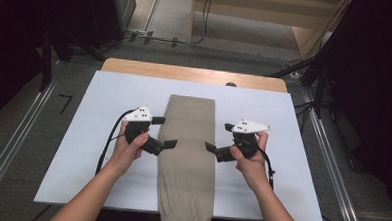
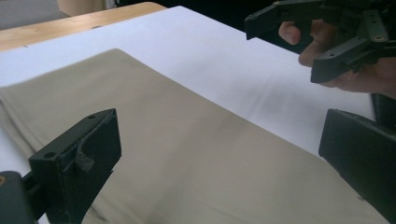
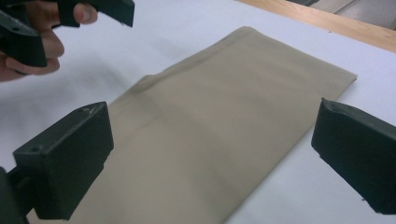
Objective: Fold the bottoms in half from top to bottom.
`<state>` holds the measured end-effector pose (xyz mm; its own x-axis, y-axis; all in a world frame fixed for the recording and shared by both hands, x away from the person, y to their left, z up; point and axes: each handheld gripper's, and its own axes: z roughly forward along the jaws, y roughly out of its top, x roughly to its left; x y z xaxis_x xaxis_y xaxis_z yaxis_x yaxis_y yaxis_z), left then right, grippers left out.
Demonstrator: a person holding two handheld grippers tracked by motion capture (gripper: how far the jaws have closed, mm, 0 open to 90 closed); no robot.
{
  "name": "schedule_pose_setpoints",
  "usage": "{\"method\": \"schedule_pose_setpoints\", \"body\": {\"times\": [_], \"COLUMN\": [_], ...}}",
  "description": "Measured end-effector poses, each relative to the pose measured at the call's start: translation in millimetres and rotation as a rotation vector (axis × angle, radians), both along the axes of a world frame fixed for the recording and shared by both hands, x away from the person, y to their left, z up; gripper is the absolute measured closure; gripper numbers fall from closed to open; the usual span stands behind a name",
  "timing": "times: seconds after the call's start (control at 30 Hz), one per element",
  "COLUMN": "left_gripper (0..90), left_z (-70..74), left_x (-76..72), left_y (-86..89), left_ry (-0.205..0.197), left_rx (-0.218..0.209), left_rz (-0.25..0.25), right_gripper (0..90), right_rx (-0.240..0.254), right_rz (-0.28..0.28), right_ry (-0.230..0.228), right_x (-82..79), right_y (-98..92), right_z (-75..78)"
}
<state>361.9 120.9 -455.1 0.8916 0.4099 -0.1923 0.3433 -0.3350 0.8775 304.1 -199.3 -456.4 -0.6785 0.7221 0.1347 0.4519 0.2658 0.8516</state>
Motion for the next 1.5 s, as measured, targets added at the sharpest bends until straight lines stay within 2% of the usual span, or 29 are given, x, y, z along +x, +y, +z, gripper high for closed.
{"method": "schedule_pose_setpoints", "body": {"times": [0.2,0.33,0.37,0.4,0.43,0.5,0.57,0.67,0.8,0.93,1.0,1.07,1.17,1.27,1.33,1.4,1.47,1.5], "left_gripper": [0.0,3.4,5.3,6.4,8.0,14.6,17.7,24.0,31.7,34.2,35.1,38.3,50.5,63.6,67.8,75.0,81.6,87.1], "left_z": [-0.2,-2.4,-4.2,-6.2,-8.4,-13.7,-19.7,-27.9,-36.9,-46.5,-49.7,-48.9,-48.2,-48.8,-49.1,-49.7,-49.7,-50.0], "left_x": [54.1,78.9,84.7,90.1,95.4,105.5,114.4,125.6,136.9,144.9,147.9,150.7,153.3,154.1,153.9,152.8,151.0,150.4], "left_y": [-2.4,-6.8,-7.3,-7.7,-8.2,-9.1,-10.8,-12.2,-13.9,-17.1,-18.1,-17.8,-17.0,-14.3,-14.1,-16.1,-19.1,-19.9], "left_ry": [0.061,0.070,0.080,0.090,0.098,0.122,0.138,0.162,0.176,0.184,0.184,0.189,0.190,0.182,0.186,0.190,0.180,0.190], "left_rx": [-0.011,0.033,0.041,0.047,0.060,0.084,0.117,0.152,0.165,0.199,0.232,0.235,0.253,0.261,0.259,0.258,0.276,0.271], "left_rz": [0.056,0.108,0.121,0.131,0.149,0.189,0.222,0.253,0.288,0.311,0.322,0.346,0.374,0.393,0.396,0.370,0.355,0.340], "right_gripper": [0.0,0.0,1.9,9.2,12.8,14.0,21.6,27.4,36.1,38.5,39.1,39.1,41.2,54.8,67.0,74.1,79.2,81.6], "right_rx": [0.029,0.017,0.016,0.015,0.005,-0.007,-0.031,-0.068,-0.098,-0.145,-0.159,-0.163,-0.166,-0.155,-0.148,-0.140,-0.127,-0.123], "right_rz": [-0.007,-0.039,-0.047,-0.066,-0.092,-0.120,-0.158,-0.194,-0.211,-0.214,-0.228,-0.236,-0.252,-0.239,-0.210,-0.187,-0.172,-0.168], "right_ry": [0.060,0.100,0.114,0.125,0.131,0.149,0.168,0.177,0.199,0.221,0.220,0.211,0.193,0.182,0.192,0.199,0.212,0.218], "right_x": [52.7,84.2,91.4,97.4,103.0,113.9,123.9,136.6,150.9,163.7,168.3,172.2,175.6,176.1,175.4,174.3,173.3,173.0], "right_y": [-6.7,-7.9,-8.4,-8.7,-8.6,-8.0,-7.4,-7.8,-7.4,-4.1,-2.7,-1.3,1.9,5.3,7.2,8.8,9.4,9.3], "right_z": [-2.2,-8.2,-10.6,-12.7,-14.5,-18.2,-21.8,-27.0,-35.1,-47.6,-52.7,-56.9,-59.5,-60.4,-59.7,-59.5,-59.0,-58.4]}}
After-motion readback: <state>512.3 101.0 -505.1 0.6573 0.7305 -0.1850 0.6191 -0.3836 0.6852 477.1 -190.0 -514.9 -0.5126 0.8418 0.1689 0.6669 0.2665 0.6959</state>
